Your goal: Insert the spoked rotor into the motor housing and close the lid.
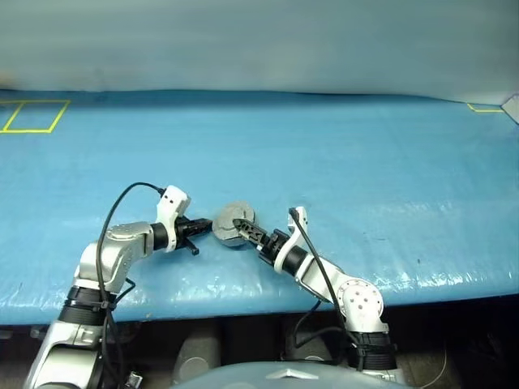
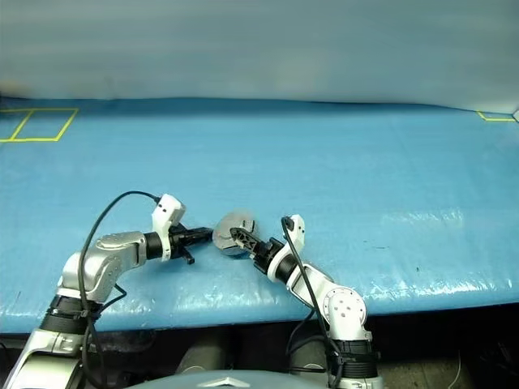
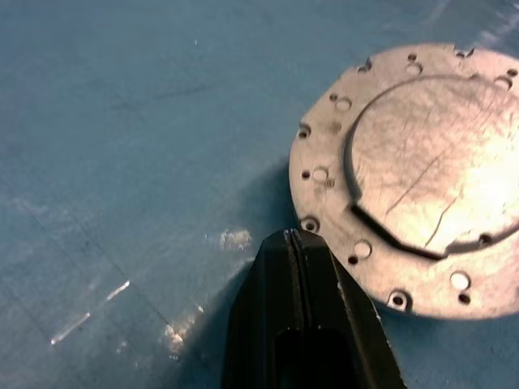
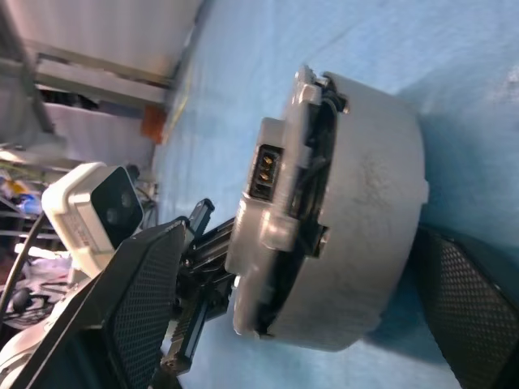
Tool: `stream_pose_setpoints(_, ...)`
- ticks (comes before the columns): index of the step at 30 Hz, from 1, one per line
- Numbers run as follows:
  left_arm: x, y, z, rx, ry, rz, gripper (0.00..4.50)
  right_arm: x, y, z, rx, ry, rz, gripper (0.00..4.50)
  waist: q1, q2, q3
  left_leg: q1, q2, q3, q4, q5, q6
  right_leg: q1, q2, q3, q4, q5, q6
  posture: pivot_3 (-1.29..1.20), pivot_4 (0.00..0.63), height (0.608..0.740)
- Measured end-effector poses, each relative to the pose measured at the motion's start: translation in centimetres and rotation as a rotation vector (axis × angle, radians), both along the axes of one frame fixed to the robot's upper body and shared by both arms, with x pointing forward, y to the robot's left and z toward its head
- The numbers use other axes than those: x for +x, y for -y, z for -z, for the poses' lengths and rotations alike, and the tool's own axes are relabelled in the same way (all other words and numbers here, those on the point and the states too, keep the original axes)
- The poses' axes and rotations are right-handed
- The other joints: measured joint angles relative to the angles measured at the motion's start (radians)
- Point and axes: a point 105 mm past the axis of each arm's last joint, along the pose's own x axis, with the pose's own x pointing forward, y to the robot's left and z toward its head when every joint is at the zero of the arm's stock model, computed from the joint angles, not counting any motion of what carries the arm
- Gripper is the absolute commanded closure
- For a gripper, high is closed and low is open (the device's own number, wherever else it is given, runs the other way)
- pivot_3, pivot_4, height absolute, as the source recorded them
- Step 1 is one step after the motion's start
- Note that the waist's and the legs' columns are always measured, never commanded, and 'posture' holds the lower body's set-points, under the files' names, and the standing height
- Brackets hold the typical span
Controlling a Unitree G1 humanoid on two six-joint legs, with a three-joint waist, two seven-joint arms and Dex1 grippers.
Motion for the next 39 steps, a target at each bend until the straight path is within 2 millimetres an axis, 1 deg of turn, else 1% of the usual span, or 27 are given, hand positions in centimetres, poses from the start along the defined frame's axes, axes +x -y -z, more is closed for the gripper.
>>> stream_pose_setpoints(1, 0.0, 0.0, 0.0, 0.0, 0.001, 0.002, 4.5, 0.1, 0.1, 0.0, 0.0, -0.001, 0.011, 0.63, 0.0, 0.0, 0.0, -0.001, 0.0, 0.0, 0.0, 0.0, 0.0, -0.001, 0.0, 0.0, 0.0, 0.0, 0.0, 0.0, 0.15, 0.74)
stream_pose_setpoints(5, 0.0, 0.1, -0.1, -0.001, 0.003, 0.006, 4.5, 0.4, 0.4, -0.2, 0.01, 0.006, 0.039, 1.95, -0.001, 0.001, 0.001, -0.002, 0.0, 0.001, -0.002, 0.0, 0.0, -0.003, 0.0, 0.001, 0.0, 0.0, 0.0, 0.0, 0.15, 0.74)
stream_pose_setpoints(6, 0.1, 0.1, -0.1, -0.001, 0.004, 0.006, 4.5, 0.4, 0.4, -0.2, 0.011, 0.006, 0.04, 2.09, -0.001, 0.001, 0.001, -0.002, 0.0, 0.001, -0.002, 0.0, 0.0, -0.003, 0.0, 0.001, 0.0, 0.0, 0.0, 0.0, 0.15, 0.74)
stream_pose_setpoints(12, 0.1, 0.1, -0.1, 0.0, 0.007, 0.005, 4.5, 0.3, 0.4, -0.2, 0.019, -0.013, 0.041, 2.09, -0.001, 0.001, 0.001, -0.002, 0.0, 0.001, -0.002, 0.0, 0.0, -0.003, 0.0, 0.001, 0.0, 0.0, 0.0, 0.0, 0.15, 0.74)
stream_pose_setpoints(16, 0.1, 0.1, -0.2, -0.028, 0.012, -0.016, 4.5, -0.7, 0.3, -0.1, 0.043, -0.044, 0.022, 2.09, -0.002, 0.001, 0.001, -0.003, 0.0, 0.002, -0.002, 0.0, 0.0, -0.005, 0.0, 0.001, 0.0, 0.0, 0.0, 0.0, 0.15, 0.74)
stream_pose_setpoints(19, -0.4, -0.1, -0.2, -0.072, 0.001, -0.034, 4.5, -2.2, 0.2, 0.1, 0.063, -0.083, -0.008, 2.09, -0.006, 0.002, 0.001, -0.006, 0.001, 0.002, -0.002, 0.0, 0.0, -0.007, 0.0, 0.001, 0.0, 0.001, 0.0, 0.0, 0.15, 0.74)
stream_pose_setpoints(22, -1.0, -0.3, -0.3, -0.104, -0.011, -0.047, 4.5, -2.8, 0.2, 0.2, 0.071, -0.108, -0.017, 2.09, -0.007, 0.002, 0.001, -0.006, 0.001, 0.001, -0.002, 0.0, 0.0, -0.008, 0.0, 0.001, 0.0, 0.001, 0.0, 0.0, 0.15, 0.74)
stream_pose_setpoints(24, -1.3, -0.6, -0.5, -0.138, -0.017, -0.073, 4.5, -2.9, 0.5, 0.2, 0.077, -0.12, -0.001, 2.09, -0.007, 0.001, 0.001, -0.006, 0.001, 0.001, -0.001, 0.0, 0.0, -0.008, 0.0, 0.001, 0.0, 0.001, 0.0, 0.0, 0.15, 0.74)
stream_pose_setpoints(26, -1.6, -0.5, -1.0, -0.211, -0.025, -0.102, 4.5, -2.4, 1.2, 0.0, 0.093, -0.131, 0.046, 2.09, -0.007, 0.001, 0.001, -0.007, 0.001, 0.001, 0.0, 0.0, 0.0, -0.008, 0.0, 0.001, 0.0, 0.001, 0.001, 0.0, 0.15, 0.74)
stream_pose_setpoints(28, -2.1, -0.4, -1.9, -0.309, -0.033, -0.142, 4.5, -1.3, 2.5, -0.4, 0.119, -0.128, 0.133, 2.09, -0.005, 0.002, 0.002, -0.009, 0.001, 0.001, 0.001, 0.0, 0.0, -0.009, 0.0, 0.001, -0.001, 0.002, 0.002, 0.0, 0.15, 0.74)
stream_pose_setpoints(31, -3.0, 0.2, -2.9, -0.468, -0.055, -0.196, 4.5, 1.0, 4.6, -2.6, 0.179, -0.062, 0.26, 2.09, -0.006, 0.003, 0.003, -0.012, 0.001, 0.001, 0.005, -0.001, 0.001, -0.01, 0.0, 0.001, 0.0, 0.003, 0.003, 0.0, 0.15, 0.74)
stream_pose_setpoints(33, -3.6, 0.7, -3.1, -0.581, -0.087, -0.248, 4.5, 2.1, 5.3, -4.3, 0.228, -0.01, 0.302, 2.09, -0.008, 0.003, 0.003, -0.012, 0.001, 0.001, 0.005, -0.001, 0.002, -0.01, 0.0, 0.001, 0.0, 0.003, 0.003, 0.0, 0.15, 0.74)
stream_pose_setpoints(36, -4.5, 1.7, -2.9, -0.763, -0.17, -0.327, 3.91, 2.7, 5.3, -5.7, 0.268, 0.028, 0.306, 2.09, -0.012, 0.003, 0.003, -0.012, 0.001, 0.001, 0.005, -0.001, 0.002, -0.01, 0.0, 0.001, 0.0, 0.003, 0.003, 0.0, 0.15, 0.74)
stream_pose_setpoints(39, -4.7, 2.4, -3.7, -0.987, -0.22, -0.404, 2.89, 3.0, 4.7, -6.4, 0.282, 0.041, 0.289, 2.09, -0.009, 0.003, 0.003, -0.013, 0.0, 0.0, 0.008, -0.001, 0.003, -0.01, 0.0, 0.001, 0.001, 0.003, 0.003, 0.0, 0.15, 0.74)
